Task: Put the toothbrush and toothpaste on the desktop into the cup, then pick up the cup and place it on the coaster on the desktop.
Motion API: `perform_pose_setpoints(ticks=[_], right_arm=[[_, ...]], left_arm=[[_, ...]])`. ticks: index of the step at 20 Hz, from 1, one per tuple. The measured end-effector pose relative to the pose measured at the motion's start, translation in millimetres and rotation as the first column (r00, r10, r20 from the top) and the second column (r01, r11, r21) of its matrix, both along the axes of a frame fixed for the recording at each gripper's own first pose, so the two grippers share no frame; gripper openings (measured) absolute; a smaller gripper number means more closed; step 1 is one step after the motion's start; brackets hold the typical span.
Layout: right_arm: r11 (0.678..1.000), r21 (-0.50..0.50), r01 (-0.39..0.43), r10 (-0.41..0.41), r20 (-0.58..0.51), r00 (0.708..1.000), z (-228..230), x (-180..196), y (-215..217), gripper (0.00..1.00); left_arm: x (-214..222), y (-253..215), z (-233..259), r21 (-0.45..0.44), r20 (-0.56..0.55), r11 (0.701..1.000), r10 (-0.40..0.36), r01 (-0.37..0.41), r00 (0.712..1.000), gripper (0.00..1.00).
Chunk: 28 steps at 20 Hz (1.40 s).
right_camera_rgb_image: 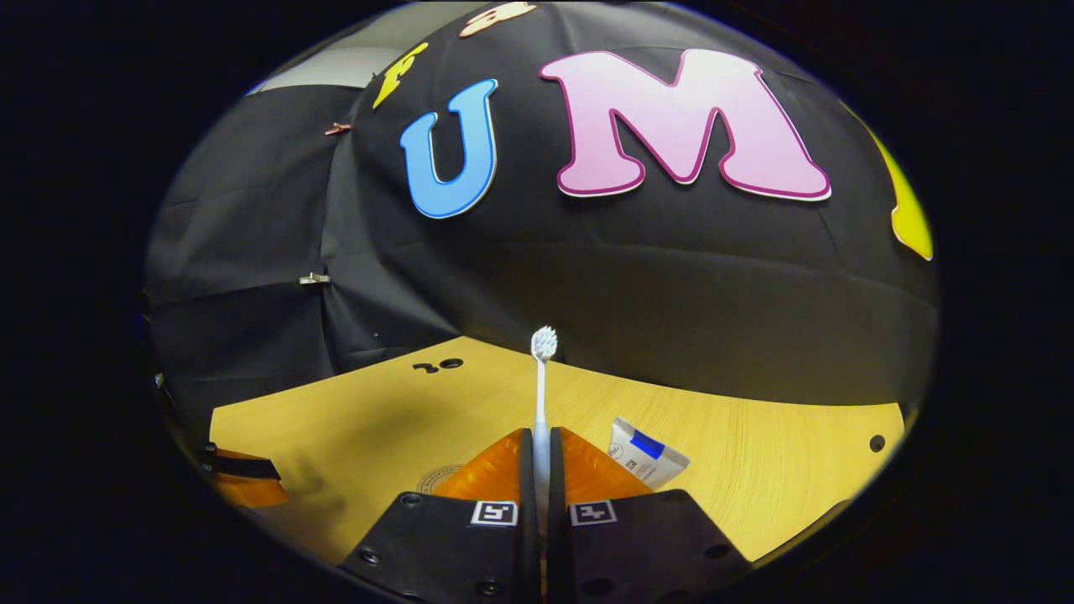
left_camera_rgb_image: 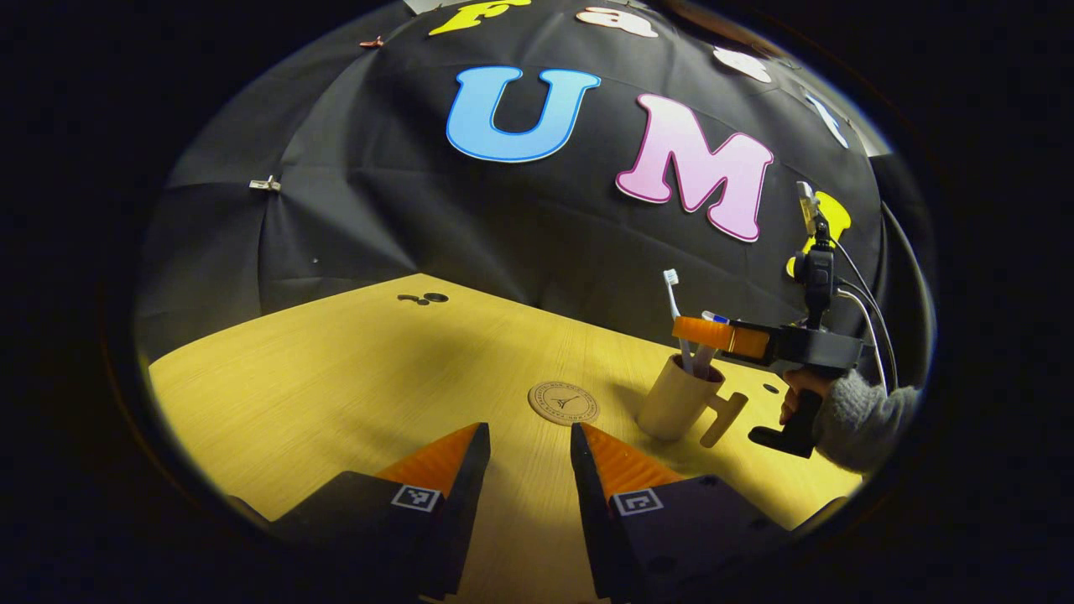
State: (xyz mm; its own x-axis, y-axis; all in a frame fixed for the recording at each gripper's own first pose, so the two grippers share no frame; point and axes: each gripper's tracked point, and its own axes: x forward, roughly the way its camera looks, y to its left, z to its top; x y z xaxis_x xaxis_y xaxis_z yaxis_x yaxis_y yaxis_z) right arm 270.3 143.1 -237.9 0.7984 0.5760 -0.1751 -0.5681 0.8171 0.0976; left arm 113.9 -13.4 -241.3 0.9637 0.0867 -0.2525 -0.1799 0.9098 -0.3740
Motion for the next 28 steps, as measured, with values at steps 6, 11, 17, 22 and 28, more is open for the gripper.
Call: perform_pose_setpoints(ticks=[6, 11, 17, 22, 28], right_arm=[[0.999, -0.013, 0.03, -0.03, -0.052, 0.998, -13, -10, -7, 0.11], [0.997, -0.021, 0.07, -0.071, -0.047, 0.996, 6, -23, -27, 0.17], [0.991, -0.122, 0.046, -0.071, -0.212, 0.975, 8, -66, -68, 0.25], [0.968, -0.249, -0.031, -0.075, -0.407, 0.91, -27, -93, -89, 0.29], [0.949, -0.291, -0.12, -0.058, -0.535, 0.843, -61, -99, -67, 0.34]], left_arm=[[0, 2, 0, -0.007, -0.002, 1.0, 0.007, -0.007, 1.0, 0.6], [-6, 5, 1, -0.007, -0.015, 1.0, -0.008, 0.008, 1.0, 0.6], [-12, 17, 15, 0.007, -0.01, 0.999, -0.041, 0.041, 0.999, 0.6], [-19, 30, 23, 0.025, -0.008, 0.998, -0.061, 0.061, 0.998, 0.6], [-33, 53, 15, 0.017, -0.024, 0.999, -0.044, 0.045, 0.999, 0.6]])
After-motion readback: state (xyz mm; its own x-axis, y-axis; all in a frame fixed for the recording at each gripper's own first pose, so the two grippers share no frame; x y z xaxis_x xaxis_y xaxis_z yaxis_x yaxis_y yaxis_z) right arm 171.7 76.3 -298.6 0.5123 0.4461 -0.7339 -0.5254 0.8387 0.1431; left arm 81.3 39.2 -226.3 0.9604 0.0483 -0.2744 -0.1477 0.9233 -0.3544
